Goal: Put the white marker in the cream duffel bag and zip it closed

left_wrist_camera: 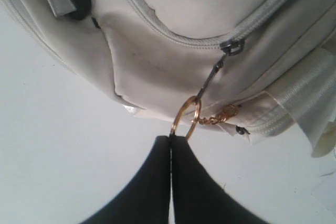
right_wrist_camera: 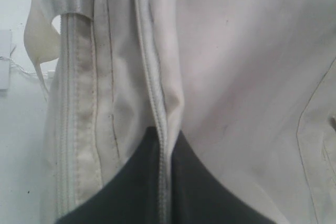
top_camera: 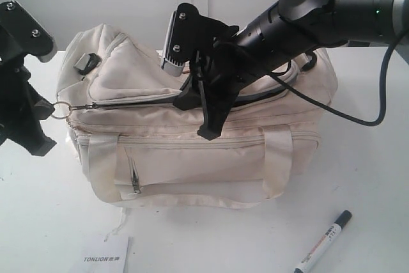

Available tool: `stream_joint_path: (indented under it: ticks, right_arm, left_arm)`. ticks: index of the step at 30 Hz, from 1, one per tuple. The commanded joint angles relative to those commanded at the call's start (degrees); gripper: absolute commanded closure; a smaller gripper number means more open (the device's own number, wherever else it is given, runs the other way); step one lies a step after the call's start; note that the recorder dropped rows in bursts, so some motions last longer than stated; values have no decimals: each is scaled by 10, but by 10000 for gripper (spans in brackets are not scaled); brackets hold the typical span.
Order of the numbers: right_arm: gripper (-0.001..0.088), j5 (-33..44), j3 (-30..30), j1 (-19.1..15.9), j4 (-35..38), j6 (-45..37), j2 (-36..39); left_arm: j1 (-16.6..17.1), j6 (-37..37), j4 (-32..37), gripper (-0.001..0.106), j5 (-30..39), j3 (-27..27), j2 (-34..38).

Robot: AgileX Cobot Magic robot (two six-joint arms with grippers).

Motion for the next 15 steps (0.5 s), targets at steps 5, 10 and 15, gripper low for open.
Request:
stream_joint_path:
  ticks: [5,10,15]
  right_arm:
    - [868,0,0,0,0,0,0]
    - [868,2,0,0,0,0,0]
    - [868,5,0,0,0,0,0]
  left_arm:
    - [0,0,4,1053,-4,0,0]
    - [0,-4,14,1053,-7,0,0]
    - [0,-4,19,1053,-17,0,0]
